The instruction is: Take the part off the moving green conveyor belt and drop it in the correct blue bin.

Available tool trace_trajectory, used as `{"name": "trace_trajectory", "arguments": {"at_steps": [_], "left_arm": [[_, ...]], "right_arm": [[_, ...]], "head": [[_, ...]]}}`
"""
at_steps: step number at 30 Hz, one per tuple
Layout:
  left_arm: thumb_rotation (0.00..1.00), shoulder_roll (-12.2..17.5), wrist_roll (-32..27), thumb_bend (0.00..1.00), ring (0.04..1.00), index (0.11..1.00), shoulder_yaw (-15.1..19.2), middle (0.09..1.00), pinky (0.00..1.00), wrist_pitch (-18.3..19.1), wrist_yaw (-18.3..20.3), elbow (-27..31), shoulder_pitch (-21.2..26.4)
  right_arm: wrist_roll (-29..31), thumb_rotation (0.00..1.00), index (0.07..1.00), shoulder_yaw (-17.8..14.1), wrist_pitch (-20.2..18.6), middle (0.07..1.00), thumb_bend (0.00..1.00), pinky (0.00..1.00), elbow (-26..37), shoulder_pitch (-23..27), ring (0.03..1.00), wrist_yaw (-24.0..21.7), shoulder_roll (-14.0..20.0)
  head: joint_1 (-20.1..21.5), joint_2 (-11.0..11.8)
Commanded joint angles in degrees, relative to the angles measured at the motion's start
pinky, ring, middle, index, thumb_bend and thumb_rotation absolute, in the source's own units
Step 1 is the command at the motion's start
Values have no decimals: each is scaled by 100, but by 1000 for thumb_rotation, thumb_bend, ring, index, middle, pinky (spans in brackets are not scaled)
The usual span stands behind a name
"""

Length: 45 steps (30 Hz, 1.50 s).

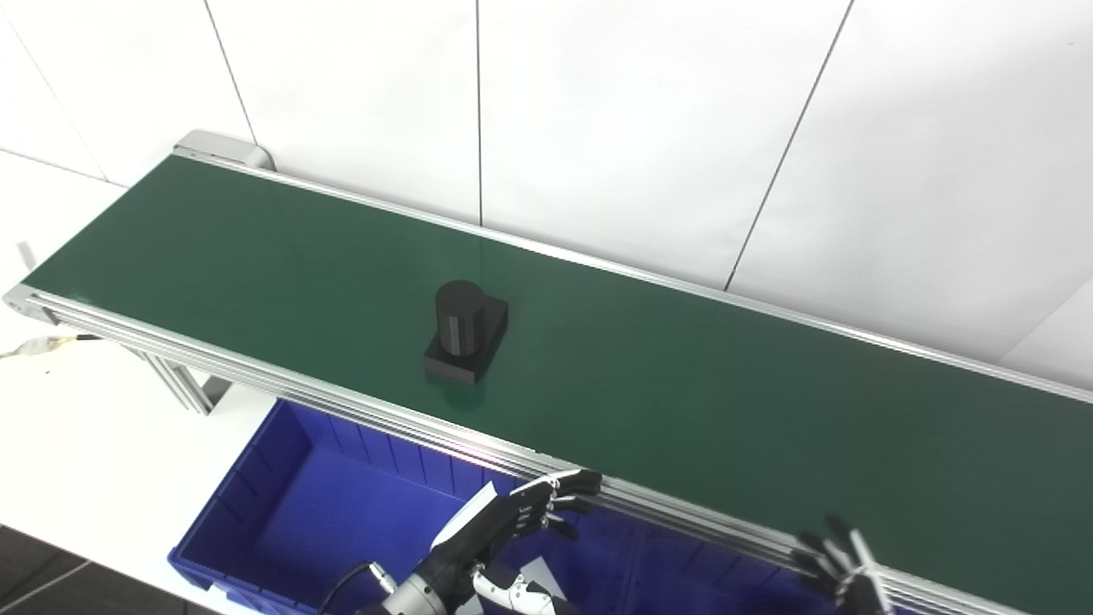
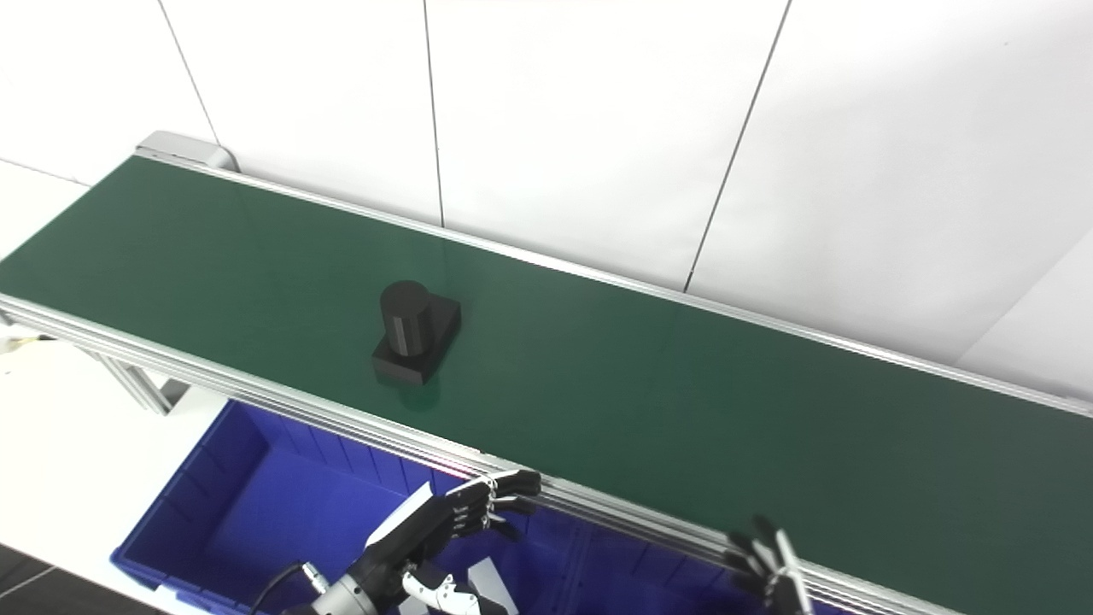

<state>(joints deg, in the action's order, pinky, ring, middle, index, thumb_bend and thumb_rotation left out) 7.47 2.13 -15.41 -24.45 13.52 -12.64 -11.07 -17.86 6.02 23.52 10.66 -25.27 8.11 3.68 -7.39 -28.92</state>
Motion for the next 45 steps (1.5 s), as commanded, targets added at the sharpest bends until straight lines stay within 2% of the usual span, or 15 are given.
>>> {"name": "trace_trajectory", "arguments": {"at_steps": [1, 5, 10, 15, 20, 24, 28, 32, 36, 41, 45], "left_arm": [[302, 25, 52, 1000, 807, 866, -35, 866, 666, -247, -88, 79, 114], [299, 6, 46, 1000, 810, 865, -58, 865, 661, -247, -117, -14, 171], [289, -1, 45, 1000, 809, 865, -102, 862, 658, -247, -149, -138, 250], [281, 5, 54, 1000, 799, 860, -166, 858, 651, -247, -208, -236, 333], [298, 37, 137, 1000, 796, 859, -254, 855, 641, -247, -326, -295, 394], [290, 49, 114, 1000, 805, 860, -304, 858, 655, -247, -359, -340, 430], [286, 53, 128, 1000, 798, 860, -352, 853, 648, -247, -411, -365, 446], [284, 63, 135, 1000, 791, 859, -399, 846, 642, -247, -484, -393, 449], [278, 81, 92, 1000, 786, 862, -438, 847, 636, -247, -458, -417, 472], [262, 96, 43, 1000, 776, 856, -432, 833, 630, -247, -432, -424, 473], [272, 137, 53, 1000, 769, 862, -434, 840, 618, -247, -441, -386, 453]], "right_arm": [[350, 330, 896, 13, 327, 813, 767, 699, 382, 112, 754, 2, 66], [713, 315, 892, -117, 62, 816, 765, 673, 887, 489, 746, -174, 153], [576, 439, 905, -348, -512, 814, 827, 659, 1177, 895, 736, -301, 158], [340, 452, 901, -456, -1048, 796, 837, 600, 1244, 1395, 714, -489, 211], [66, 398, 884, -422, -1553, 780, 796, 570, 1229, 1767, 692, -702, 261], [-236, 306, 872, -304, -1966, 782, 782, 590, 1169, 2146, 703, -912, 288], [-417, 264, 870, -171, -2272, 787, 774, 617, 1042, 2491, 720, -1092, 311], [-502, 236, 875, -77, -2424, 805, 776, 646, 840, 2768, 747, -1194, 316], [-500, 268, 872, -6, -2484, 810, 784, 645, 589, 3004, 746, -1216, 258], [-526, 276, 875, 129, -2426, 806, 798, 654, 292, 3221, 738, -1195, 159], [-893, 298, 875, 340, -2603, 795, 799, 640, 93, 3426, 730, -1175, 82]], "head": [[-6, -1], [76, 33], [107, 51], [160, 94], [159, 132], [156, 163], [119, 203], [116, 235], [143, 247], [536, 242], [806, 206]]}}
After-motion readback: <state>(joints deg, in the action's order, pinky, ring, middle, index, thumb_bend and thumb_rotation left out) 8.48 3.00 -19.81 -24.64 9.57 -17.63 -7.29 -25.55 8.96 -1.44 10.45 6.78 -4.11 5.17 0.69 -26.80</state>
